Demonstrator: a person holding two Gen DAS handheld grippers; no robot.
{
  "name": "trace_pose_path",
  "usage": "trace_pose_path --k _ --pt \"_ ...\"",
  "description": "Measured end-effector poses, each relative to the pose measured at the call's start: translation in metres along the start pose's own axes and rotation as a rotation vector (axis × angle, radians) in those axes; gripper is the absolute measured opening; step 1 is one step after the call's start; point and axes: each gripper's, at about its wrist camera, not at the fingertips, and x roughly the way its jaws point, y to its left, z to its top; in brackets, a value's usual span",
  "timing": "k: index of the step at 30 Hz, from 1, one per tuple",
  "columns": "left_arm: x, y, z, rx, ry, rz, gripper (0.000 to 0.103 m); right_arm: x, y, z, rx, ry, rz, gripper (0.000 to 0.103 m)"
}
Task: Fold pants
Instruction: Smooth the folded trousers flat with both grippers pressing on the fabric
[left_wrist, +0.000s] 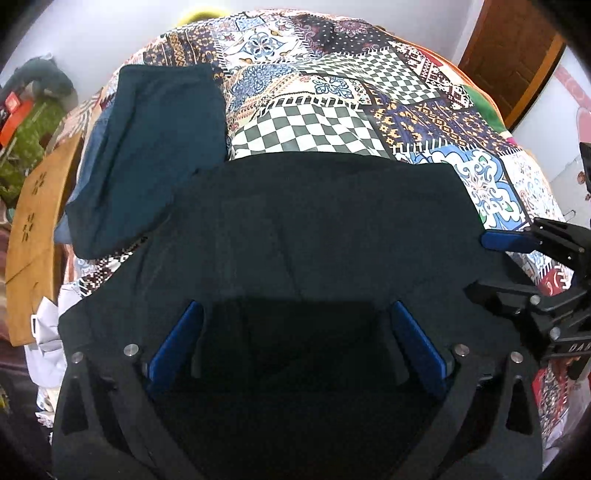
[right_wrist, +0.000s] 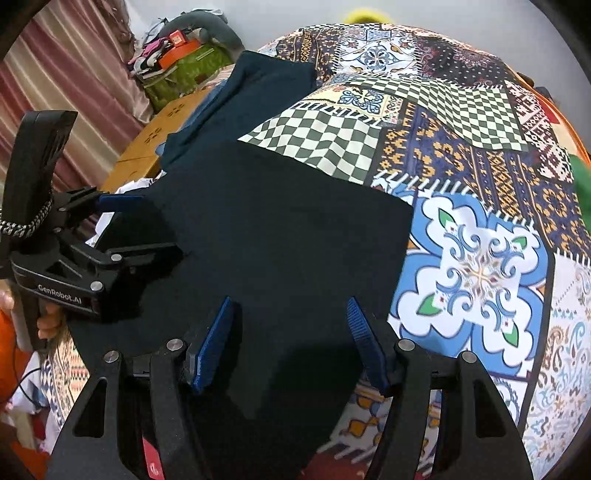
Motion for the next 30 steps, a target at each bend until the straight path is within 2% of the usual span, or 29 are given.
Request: trace_pose_path --k 10,19,26,30 --pt "-0.020 0.013 -0.027 -0.061 -0.039 0.016 0.103 -0.024 -0.012 -0.028 0.095 -0.043 -0.045 0.060" --pt "-0.046 0.028 -0.054 -0.139 -0.097 0.043 0.103 -0.047 -0.007 -0.050 0.105 -0.073 -0.125 0.060" --pt "-0.077 0.042 -0.069 -0.177 -0.169 0.111 0.103 -0.074 0.010 -0.039 0.084 -0.159 -0.162 0.060" --pt "-0.107 0.061 -0.080 -0.229 -0.245 0.128 0.103 -0.088 0.033 -0.024 0.028 -0.232 -0.174 0.061"
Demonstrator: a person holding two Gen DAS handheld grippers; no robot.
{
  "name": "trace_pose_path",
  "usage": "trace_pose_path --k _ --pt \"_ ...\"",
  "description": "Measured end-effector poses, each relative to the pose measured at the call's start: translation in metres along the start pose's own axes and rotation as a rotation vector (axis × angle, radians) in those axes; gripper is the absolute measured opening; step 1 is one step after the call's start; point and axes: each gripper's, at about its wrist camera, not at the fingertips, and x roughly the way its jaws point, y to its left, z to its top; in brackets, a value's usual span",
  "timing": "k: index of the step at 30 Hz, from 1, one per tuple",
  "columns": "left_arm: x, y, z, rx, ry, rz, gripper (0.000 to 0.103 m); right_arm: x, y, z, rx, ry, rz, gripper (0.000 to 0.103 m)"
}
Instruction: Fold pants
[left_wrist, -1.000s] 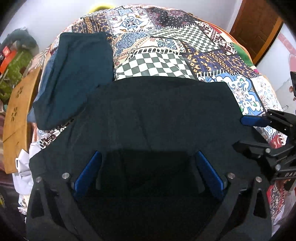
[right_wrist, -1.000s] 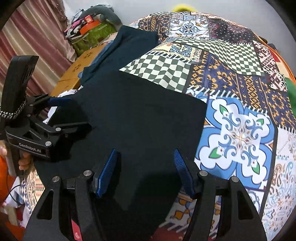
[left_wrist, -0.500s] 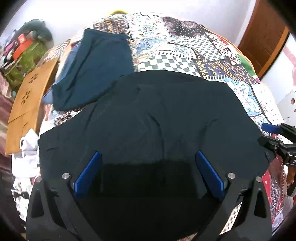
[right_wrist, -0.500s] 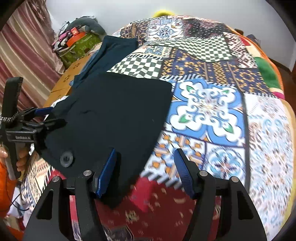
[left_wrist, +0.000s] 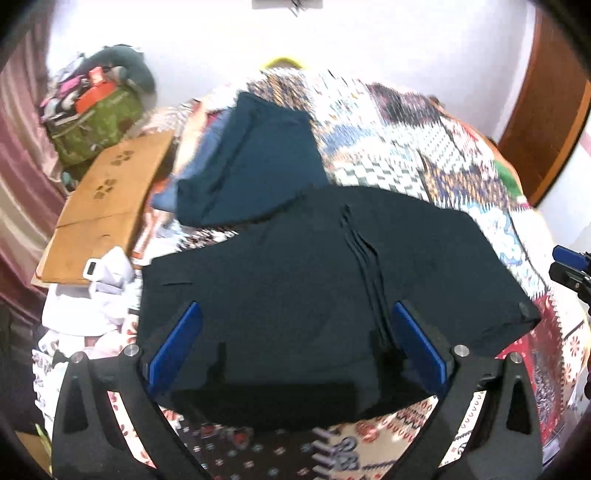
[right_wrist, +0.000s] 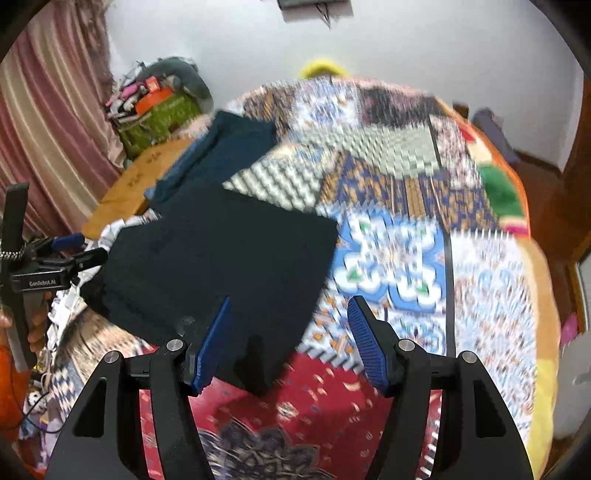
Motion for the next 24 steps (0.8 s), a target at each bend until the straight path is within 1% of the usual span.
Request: trace_pose_path --k 3,6,10,13,14,17,19,21,24 --pt "-0.019 0.021 -0.001 -0.045 -0.051 0.011 0.103 -0.004 0.024 0.013 -0.054 -0.053 0.012 0.061" --pt "-0.031 0.044 -0.006 -0.095 -0.075 0.012 0.103 0.000 0.045 0.021 -0.093 -0.076 0.030 0.063" --pt "-0.031 0.083 -0.019 -0.193 -0.055 -0.007 0.103 0.024 0.072 0.029 -0.132 -0.064 0.060 0.064" --pt "-0.020 0.115 -0.036 -0.290 0.000 -0.033 0.103 0.045 0.090 0.029 -0.162 -0.033 0.067 0.064" --pt "-0.012 0.129 -0.045 -0.339 0.032 -0.055 0.103 0.053 0.095 0.029 -0.173 -0.020 0.064 0.064" --pt "0.007 0.152 -0.065 -0.434 0.108 -0.111 0.103 0.072 0.105 0.022 -0.204 0.022 0.046 0.064" --pt "0.023 0.167 -0.083 -0.499 0.170 -0.155 0.103 0.086 0.109 0.016 -0.217 0.064 0.033 0.064" --pt "0.033 0.172 -0.095 -0.539 0.210 -0.188 0.103 0.097 0.110 0.010 -0.225 0.107 0.022 0.064" --pt "0.051 0.176 -0.111 -0.611 0.269 -0.273 0.103 0.098 0.107 0.007 -0.206 0.121 0.036 0.064"
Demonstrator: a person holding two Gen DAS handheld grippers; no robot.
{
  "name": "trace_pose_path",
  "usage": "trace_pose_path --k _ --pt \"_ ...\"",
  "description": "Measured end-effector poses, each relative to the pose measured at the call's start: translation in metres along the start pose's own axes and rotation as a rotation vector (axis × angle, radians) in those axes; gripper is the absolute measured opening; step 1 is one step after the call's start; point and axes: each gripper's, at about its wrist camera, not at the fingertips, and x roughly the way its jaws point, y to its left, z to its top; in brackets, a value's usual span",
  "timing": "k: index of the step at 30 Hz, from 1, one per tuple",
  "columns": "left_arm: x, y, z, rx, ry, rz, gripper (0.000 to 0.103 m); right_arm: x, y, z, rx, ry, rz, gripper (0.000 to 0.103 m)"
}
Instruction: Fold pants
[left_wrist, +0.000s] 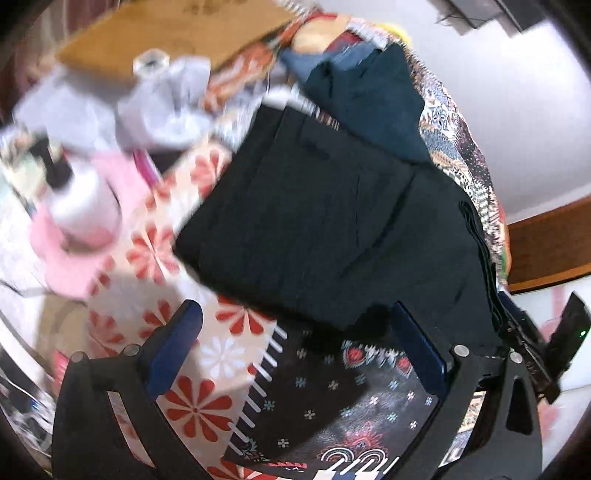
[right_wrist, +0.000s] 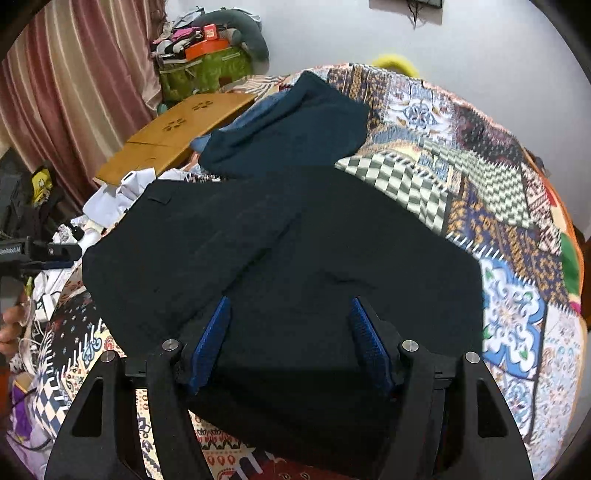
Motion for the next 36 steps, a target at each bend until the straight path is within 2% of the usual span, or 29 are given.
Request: trace_pose_path --k 2,8,13,16,18,21,23,26,30,36 --pt "0.012 0.009 -0.003 -0.054 0.047 -0.064 0.103 0.000 -0.002 0.000 0.009 0.011 0.011 0.063" --pt "0.029 0.021 0.006 -0.140 0.063 -0.205 0.103 0.002 0.002 0.000 0.010 0.020 0.015 0.063" --pt "0.044 0.025 0.025 -0.175 0.069 -0.243 0.102 0.003 0.001 0.000 0.019 0.020 0.024 0.063" --pt "0.041 0.023 0.032 -0.163 0.051 -0.179 0.080 0.003 0.000 0.000 0.025 0.021 0.034 0.063" --pt "0.040 0.021 0.035 -0.134 0.029 -0.105 0.054 0.003 -0.001 -0.001 0.031 0.021 0.040 0.063" --pt "0.033 0.018 0.039 -0.108 -0.024 -0.060 0.036 0.003 -0.001 -0.001 0.038 0.020 0.044 0.063" --pt "0.025 0.010 0.042 -0.077 -0.065 -0.041 0.030 0.002 -0.002 -0.001 0.042 0.018 0.045 0.063" --pt "0.000 -0.014 0.043 0.016 -0.176 0.032 0.023 -0.003 -0.004 -0.002 0.058 0.008 0.054 0.063" --pt "-0.046 -0.073 0.044 0.187 -0.356 0.132 0.019 -0.021 -0.019 -0.009 0.099 -0.022 0.056 0.063" --pt "-0.099 -0.150 0.033 0.368 -0.535 0.136 0.017 -0.061 -0.074 -0.033 0.200 -0.067 -0.047 0.064"
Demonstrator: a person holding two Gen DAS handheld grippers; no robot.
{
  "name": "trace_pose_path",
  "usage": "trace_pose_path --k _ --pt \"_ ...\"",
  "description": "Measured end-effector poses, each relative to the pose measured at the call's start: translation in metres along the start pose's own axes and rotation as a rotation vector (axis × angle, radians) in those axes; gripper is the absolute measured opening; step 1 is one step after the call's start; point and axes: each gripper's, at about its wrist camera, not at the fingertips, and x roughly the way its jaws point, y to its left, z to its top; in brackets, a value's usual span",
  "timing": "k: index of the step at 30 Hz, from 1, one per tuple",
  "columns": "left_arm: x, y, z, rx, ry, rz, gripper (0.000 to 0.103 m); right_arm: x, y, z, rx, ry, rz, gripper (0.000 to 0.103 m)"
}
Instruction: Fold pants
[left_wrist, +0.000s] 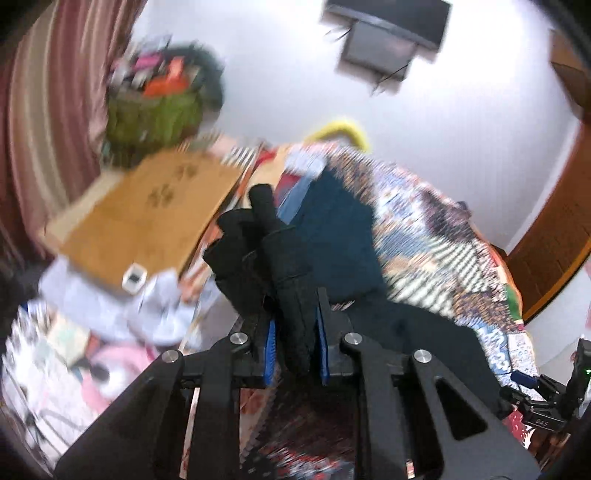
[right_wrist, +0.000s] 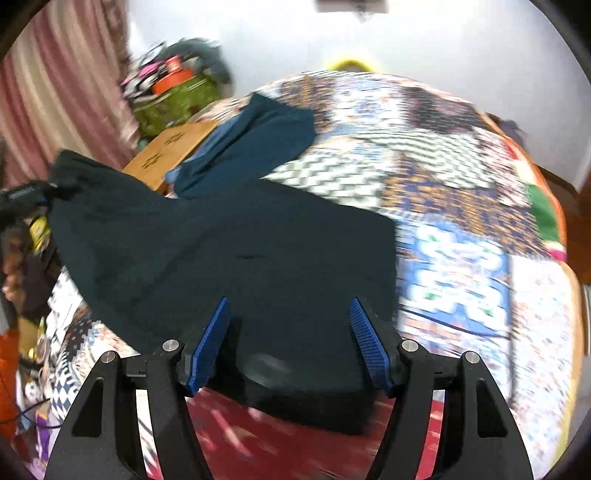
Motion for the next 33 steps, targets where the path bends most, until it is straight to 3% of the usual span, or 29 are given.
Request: trace_pose_path --k 5,8,11,14,18,25,29,33 --pt "-0.012 -0.071 0.030 0.083 -0.085 -0.088 0.016 -0.009 -0.042 -0.021 0.074 0.017 -0.065 0.064" --pt "-0.012 -0.112 0.038 0.107 -0.077 -0.189 0.015 0.002 -0.050 -0.037 0.085 0.056 -0.070 0.064" --pt "-0.002 -0.158 0.039 0.145 -0.045 -0.270 0.015 0.000 -0.053 -0.047 0.097 0.032 -0.047 0.063" --pt "0.015 -0.204 0.030 0.201 0.014 -0.343 0.014 -0.004 -0.055 -0.048 0.109 0.023 -0.028 0.064" --pt "0.036 -0.257 -0.006 0.299 0.118 -0.404 0.013 -0.007 -0.058 -0.051 0.110 0.014 -0.017 0.064" --pt "0.067 -0.301 -0.076 0.531 0.372 -0.387 0.016 -0.009 -0.061 -0.055 0.126 0.002 0.003 0.064" --pt "0.051 -0.305 -0.086 0.608 0.381 -0.402 0.034 -0.014 -0.063 -0.057 0.137 -0.007 0.008 0.064" --pt "0.030 -0.292 -0.062 0.564 0.279 -0.379 0.073 -0.018 -0.065 -0.060 0.154 -0.011 0.008 0.064"
